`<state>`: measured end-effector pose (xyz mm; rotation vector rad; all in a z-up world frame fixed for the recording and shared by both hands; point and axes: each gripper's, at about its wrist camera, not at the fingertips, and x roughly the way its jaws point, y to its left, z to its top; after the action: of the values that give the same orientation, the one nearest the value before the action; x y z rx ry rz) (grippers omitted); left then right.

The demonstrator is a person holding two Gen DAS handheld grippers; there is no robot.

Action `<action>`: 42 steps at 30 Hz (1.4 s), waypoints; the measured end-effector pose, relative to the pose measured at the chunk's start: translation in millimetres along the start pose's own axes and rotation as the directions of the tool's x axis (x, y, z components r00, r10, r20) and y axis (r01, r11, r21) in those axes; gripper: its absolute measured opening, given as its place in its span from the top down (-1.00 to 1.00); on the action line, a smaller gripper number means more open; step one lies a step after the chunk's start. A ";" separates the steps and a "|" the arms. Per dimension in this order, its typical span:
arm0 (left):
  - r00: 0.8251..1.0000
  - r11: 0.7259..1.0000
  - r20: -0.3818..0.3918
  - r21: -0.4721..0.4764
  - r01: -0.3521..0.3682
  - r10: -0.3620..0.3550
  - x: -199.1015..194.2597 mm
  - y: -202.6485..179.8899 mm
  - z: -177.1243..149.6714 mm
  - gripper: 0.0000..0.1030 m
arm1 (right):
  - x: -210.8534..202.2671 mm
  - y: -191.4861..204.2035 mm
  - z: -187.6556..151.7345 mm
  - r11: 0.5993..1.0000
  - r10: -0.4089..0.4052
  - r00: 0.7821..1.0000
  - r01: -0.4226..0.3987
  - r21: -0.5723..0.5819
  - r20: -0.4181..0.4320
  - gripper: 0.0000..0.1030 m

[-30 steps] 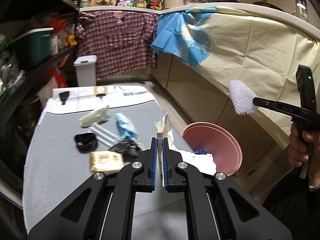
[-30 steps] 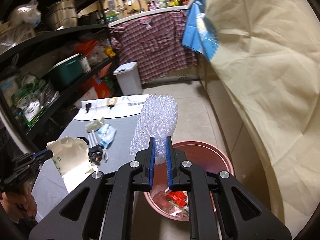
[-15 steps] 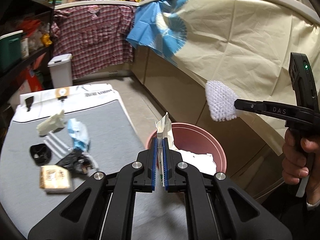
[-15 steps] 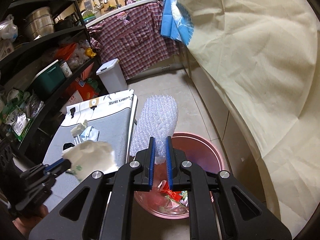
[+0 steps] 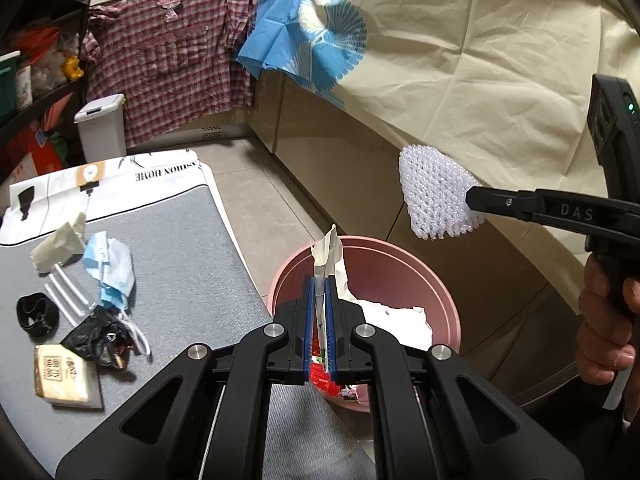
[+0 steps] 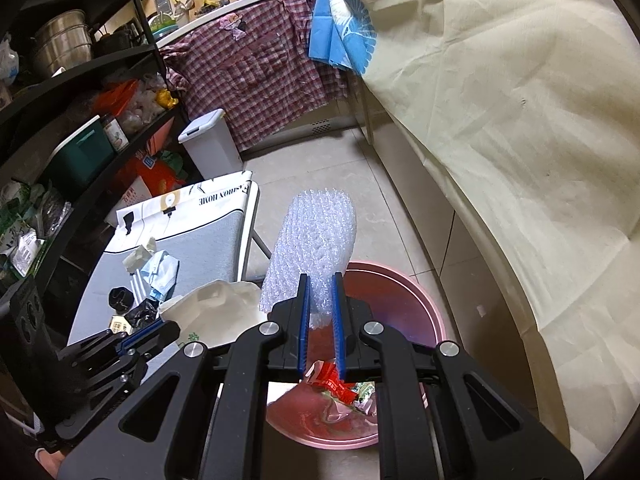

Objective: Collect trash
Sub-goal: 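Carry the mesh and paper over the pink bucket and open both tools to drop them, then move both open tools back to the board toward the strap and face mask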

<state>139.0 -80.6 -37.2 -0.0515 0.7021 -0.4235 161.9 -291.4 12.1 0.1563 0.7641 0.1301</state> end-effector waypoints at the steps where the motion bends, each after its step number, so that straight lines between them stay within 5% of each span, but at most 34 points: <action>1: 1.000 1.000 -0.007 0.002 0.002 -0.002 5.5 0.1 -0.7 0.90 | 2.7 -0.3 0.3 1.000 -0.003 1.000 0.003 -0.002 -0.003 0.79; 12: 0.999 0.999 -0.039 0.008 0.035 -0.035 39.9 -1.3 -3.4 0.89 | 36.4 -5.2 1.7 0.999 -0.049 0.997 0.048 -0.019 -0.058 0.70; 16: 0.995 0.998 -0.076 -0.015 0.067 -0.068 48.5 3.1 -5.8 0.78 | 45.3 -8.6 1.8 0.995 -0.097 0.993 0.096 -0.019 -0.067 -0.01; 19: 0.995 0.998 -0.079 -0.027 0.061 -0.063 47.4 7.5 -8.3 0.53 | 49.5 -11.6 2.6 0.995 -0.100 0.993 0.099 -0.007 -0.070 -0.01; 27: 0.997 0.999 -0.063 -0.031 0.037 -0.038 22.0 17.2 -10.5 0.53 | 42.2 -8.9 2.8 0.995 -0.098 0.995 0.098 -0.013 -0.032 -0.01; 42: 0.998 0.996 0.023 -0.064 -0.057 0.058 -85.6 51.2 -4.2 0.53 | -17.4 27.5 -0.6 0.998 -0.052 0.992 0.057 -0.040 0.112 -0.01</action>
<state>96.5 0.4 2.7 -0.0957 0.6904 -0.3450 147.4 -267.4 28.6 0.1008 0.6541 0.0855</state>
